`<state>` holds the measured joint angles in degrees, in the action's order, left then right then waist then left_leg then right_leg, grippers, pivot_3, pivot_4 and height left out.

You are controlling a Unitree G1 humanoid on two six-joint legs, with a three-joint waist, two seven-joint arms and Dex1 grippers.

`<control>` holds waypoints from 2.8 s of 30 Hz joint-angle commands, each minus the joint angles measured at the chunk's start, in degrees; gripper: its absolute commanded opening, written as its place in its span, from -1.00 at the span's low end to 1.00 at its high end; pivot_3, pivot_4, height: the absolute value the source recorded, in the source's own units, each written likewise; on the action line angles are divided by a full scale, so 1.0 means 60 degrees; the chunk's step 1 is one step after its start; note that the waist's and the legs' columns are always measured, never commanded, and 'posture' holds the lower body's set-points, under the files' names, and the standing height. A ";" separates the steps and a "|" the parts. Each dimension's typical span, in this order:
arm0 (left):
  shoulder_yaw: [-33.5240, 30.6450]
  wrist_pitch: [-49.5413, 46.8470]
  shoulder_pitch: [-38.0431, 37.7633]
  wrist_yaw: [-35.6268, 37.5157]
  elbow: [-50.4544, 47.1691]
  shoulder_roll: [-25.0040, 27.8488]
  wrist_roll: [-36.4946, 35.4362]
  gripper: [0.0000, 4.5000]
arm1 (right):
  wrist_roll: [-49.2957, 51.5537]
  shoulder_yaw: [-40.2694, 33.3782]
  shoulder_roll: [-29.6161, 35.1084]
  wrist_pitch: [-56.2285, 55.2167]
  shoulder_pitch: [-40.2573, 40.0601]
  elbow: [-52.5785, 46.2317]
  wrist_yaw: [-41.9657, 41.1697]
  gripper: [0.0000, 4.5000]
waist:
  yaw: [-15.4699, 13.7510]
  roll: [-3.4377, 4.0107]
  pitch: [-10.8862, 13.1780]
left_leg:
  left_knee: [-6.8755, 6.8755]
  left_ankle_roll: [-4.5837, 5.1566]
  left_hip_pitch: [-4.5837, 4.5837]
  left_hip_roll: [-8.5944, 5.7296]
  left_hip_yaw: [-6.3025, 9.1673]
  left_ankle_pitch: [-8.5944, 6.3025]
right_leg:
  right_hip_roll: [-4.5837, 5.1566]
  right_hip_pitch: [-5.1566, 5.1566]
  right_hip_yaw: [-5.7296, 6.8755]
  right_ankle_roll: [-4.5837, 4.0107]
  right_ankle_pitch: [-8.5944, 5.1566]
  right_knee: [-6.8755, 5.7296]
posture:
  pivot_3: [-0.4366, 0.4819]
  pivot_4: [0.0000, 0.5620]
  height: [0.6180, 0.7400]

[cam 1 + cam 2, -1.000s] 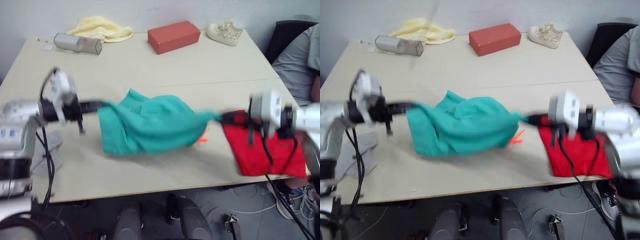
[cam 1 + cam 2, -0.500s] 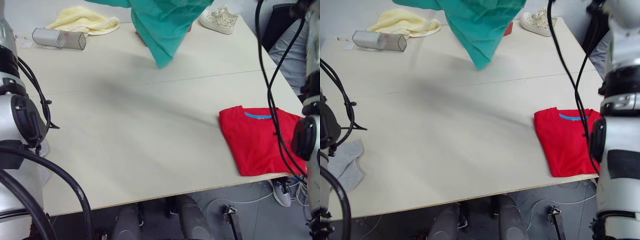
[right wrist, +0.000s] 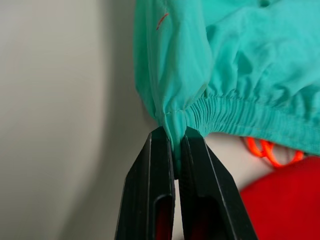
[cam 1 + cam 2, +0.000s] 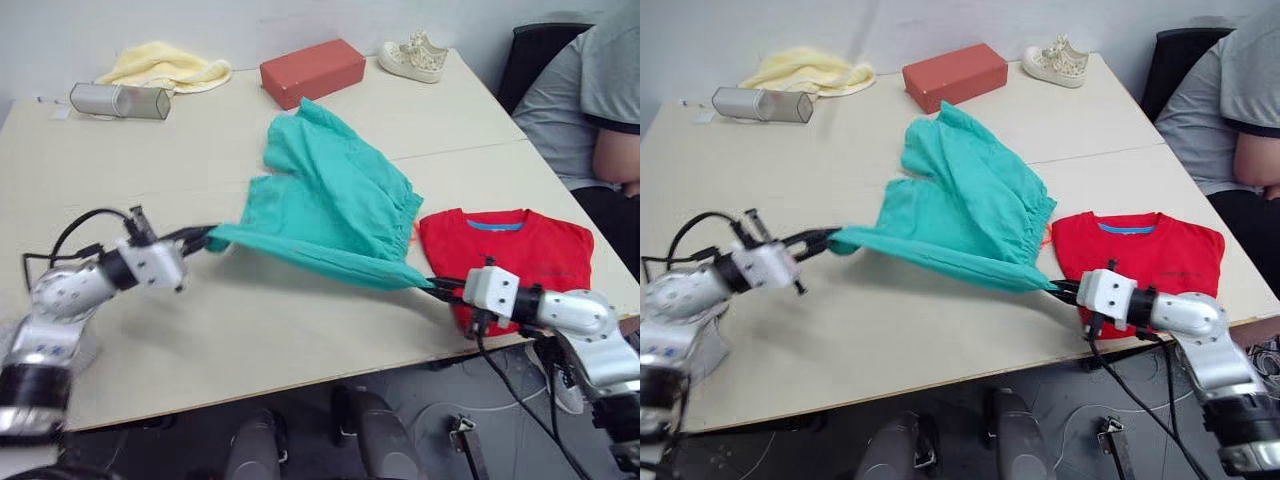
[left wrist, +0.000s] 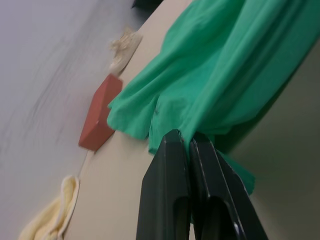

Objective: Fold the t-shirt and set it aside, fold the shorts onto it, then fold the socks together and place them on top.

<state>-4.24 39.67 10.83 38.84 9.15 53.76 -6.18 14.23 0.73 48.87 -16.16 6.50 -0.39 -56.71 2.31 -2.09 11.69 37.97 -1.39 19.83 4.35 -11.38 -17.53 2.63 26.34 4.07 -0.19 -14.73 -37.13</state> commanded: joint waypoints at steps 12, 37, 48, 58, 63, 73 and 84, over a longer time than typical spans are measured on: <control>-0.0261 -0.5438 -0.4963 0.5986 -0.3990 0.2984 -0.4942 -0.99 | 0.0334 -0.0762 0.0687 -0.0792 -0.2539 -0.1143 -0.1353 -1.00 | 0.0009 -0.0048 -0.0055 | -0.0147 0.0003 -0.0112 0.0063 -0.0029 -0.0041 | -0.0065 -0.0107 0.0025 -0.0027 -0.0044 0.0162 | -0.05 -0.47 1.00; -0.2007 -0.9875 -0.5473 0.7411 -0.5236 0.2222 -0.5455 -0.99 | 0.1689 -0.2173 -0.0155 0.1169 -0.5216 -0.3629 -0.0216 -1.00 | -0.0097 -0.0080 -0.0079 | -0.0119 -0.0003 -0.0092 -0.0057 0.0350 -0.0130 | -0.0172 -0.0154 -0.0005 -0.0087 -0.0109 0.0265 | -0.05 -0.47 1.00; -0.1569 -0.9836 -0.4627 0.7607 -0.4744 0.1808 -0.5022 -0.99 | 0.1244 -0.1936 -0.0438 0.2623 -0.4400 -0.4232 0.0644 -1.00 | -0.0096 -0.0046 -0.0064 | -0.0146 0.0027 -0.0035 -0.0129 0.0562 -0.0147 | -0.0150 -0.0198 0.0052 -0.0064 -0.0119 0.0204 | -0.05 -0.47 1.00; -0.1421 -0.9653 -0.4109 0.7563 -0.4517 0.1422 -0.4808 -0.99 | 0.1103 -0.2016 -0.0499 0.2588 -0.4278 -0.4148 0.0625 -1.00 | -0.0409 0.0236 0.0104 | -0.0144 0.0121 0.0135 -0.0584 0.1709 0.0104 | 0.0440 -0.0658 0.1165 0.0099 -0.0285 0.0254 | -0.05 -0.47 1.00; -0.1331 -0.9107 -0.3448 0.7541 -0.4058 0.1030 -0.4503 -0.99 | 0.1076 -0.2401 -0.0594 0.2513 -0.4530 -0.4196 0.0740 -1.00 | -0.0887 0.0329 0.0151 | -0.0100 0.0133 0.0242 -0.0643 0.1860 0.0204 | 0.0536 -0.0632 0.1333 0.0143 -0.0299 0.0283 | -0.05 -0.47 1.00; -0.1078 -0.9705 -0.3108 0.8289 -0.4369 0.1687 -0.4799 -0.99 | 0.0772 -0.3064 -0.0811 0.2086 -0.6425 -0.4794 0.0677 -1.00 | -0.1153 0.0338 0.0156 | -0.0145 0.0135 0.0232 -0.0574 0.1704 0.0141 | 0.0446 -0.0625 0.1195 0.0118 -0.0277 0.0361 | -0.05 -0.47 1.00; 0.0955 -1.0836 0.3170 0.8062 -0.1559 0.0518 -0.4368 -0.99 | 0.3487 -0.4432 -0.1061 0.5337 -0.6914 -0.6268 0.1674 -1.00 | -0.1153 0.0335 0.0160 | -0.0119 0.0212 0.0204 -0.0579 0.1555 0.0099 | 0.0442 -0.0604 0.1052 0.0172 -0.0242 0.0352 | -0.05 -0.47 1.00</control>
<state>0.14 -26.05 26.82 85.96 -3.95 57.96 -34.18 31.15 -23.28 42.18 12.06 -34.98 -35.76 -48.13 -4.61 -0.08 12.65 37.26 -0.09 21.05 0.86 -2.08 -16.94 5.28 22.74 10.34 0.86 -16.16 -35.02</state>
